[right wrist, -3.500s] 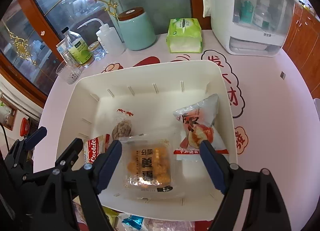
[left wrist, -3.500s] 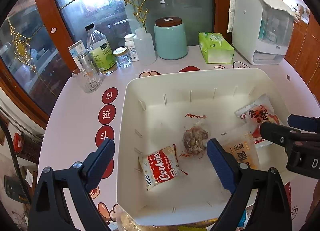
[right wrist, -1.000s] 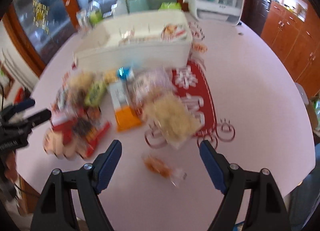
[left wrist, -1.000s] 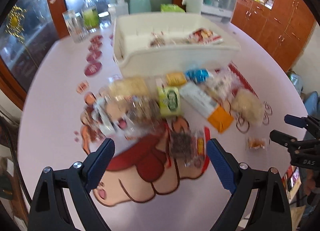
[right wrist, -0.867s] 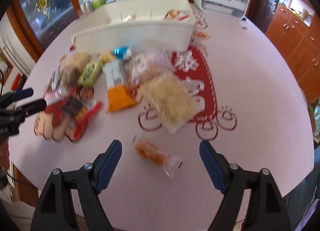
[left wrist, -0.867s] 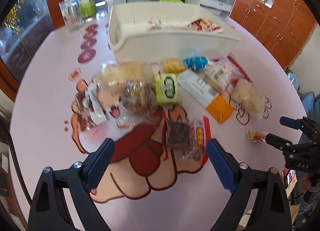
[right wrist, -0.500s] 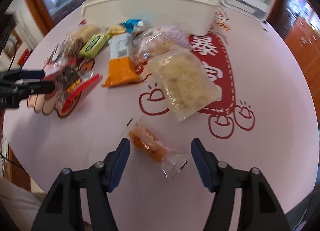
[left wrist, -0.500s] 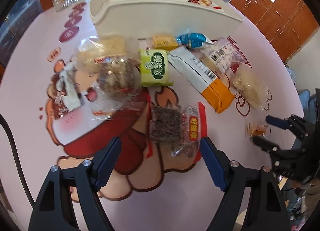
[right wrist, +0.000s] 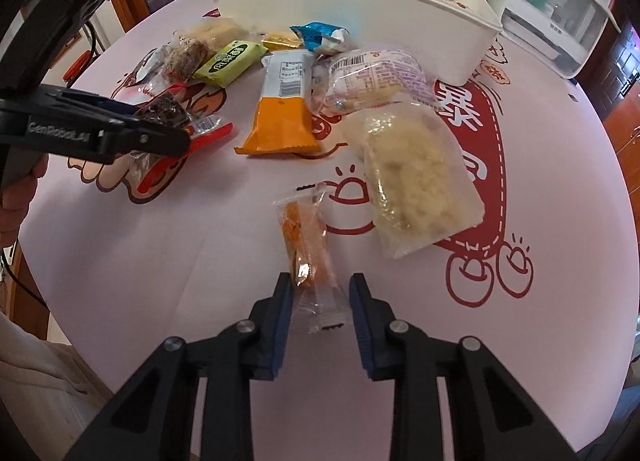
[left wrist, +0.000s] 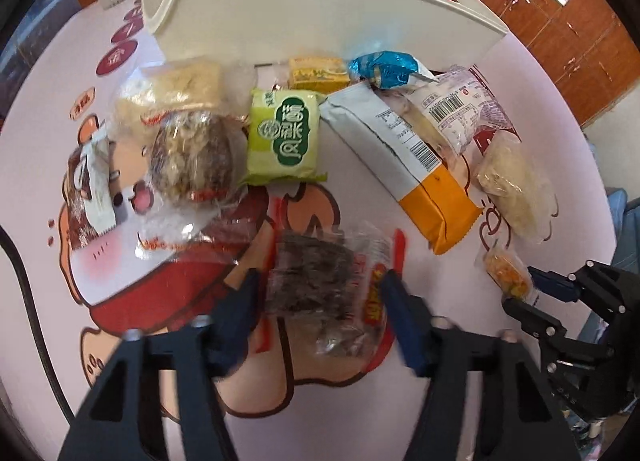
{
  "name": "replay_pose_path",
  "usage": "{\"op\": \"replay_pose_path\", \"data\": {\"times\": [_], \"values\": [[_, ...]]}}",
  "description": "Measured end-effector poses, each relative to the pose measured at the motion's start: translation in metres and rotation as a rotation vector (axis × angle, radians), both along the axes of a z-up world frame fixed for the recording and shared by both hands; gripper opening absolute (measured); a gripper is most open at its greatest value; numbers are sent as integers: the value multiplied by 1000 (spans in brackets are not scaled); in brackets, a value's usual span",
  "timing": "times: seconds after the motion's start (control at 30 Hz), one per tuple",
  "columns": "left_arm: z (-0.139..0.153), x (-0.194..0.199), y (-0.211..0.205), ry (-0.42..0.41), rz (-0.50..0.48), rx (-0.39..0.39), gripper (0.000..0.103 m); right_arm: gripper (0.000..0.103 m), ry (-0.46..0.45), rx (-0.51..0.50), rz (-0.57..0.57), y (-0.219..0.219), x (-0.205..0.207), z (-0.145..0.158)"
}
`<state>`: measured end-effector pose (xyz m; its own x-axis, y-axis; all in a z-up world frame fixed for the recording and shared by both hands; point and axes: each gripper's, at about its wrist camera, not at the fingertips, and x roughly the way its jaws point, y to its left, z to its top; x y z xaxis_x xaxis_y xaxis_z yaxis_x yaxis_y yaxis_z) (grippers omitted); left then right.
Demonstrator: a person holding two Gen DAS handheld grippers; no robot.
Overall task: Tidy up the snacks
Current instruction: 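Grasp a dark dried-meat bag with the left tool while the right tool grasps an orange stick snack, then carry both snacks over the tray and lower them inside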
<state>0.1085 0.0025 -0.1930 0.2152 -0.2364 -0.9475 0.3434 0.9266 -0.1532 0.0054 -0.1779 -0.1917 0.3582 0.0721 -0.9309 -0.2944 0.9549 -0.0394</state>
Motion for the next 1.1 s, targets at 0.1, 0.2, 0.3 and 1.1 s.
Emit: {"op": "replay_pose_path", "data": {"times": [0.1, 0.2, 0.3, 1.1], "values": [[1, 1, -6, -18, -9, 19, 42, 28, 2, 13, -7, 0, -2, -1], [3, -3, -12, -58, -22, 45, 41, 28, 1, 29, -14, 1, -2, -1], [4, -9, -15, -78, -32, 54, 40, 27, -13, 41, -24, 3, -3, 4], [172, 44, -5, -432, 66, 13, 41, 27, -287, 36, -199, 8, 93, 155]]}}
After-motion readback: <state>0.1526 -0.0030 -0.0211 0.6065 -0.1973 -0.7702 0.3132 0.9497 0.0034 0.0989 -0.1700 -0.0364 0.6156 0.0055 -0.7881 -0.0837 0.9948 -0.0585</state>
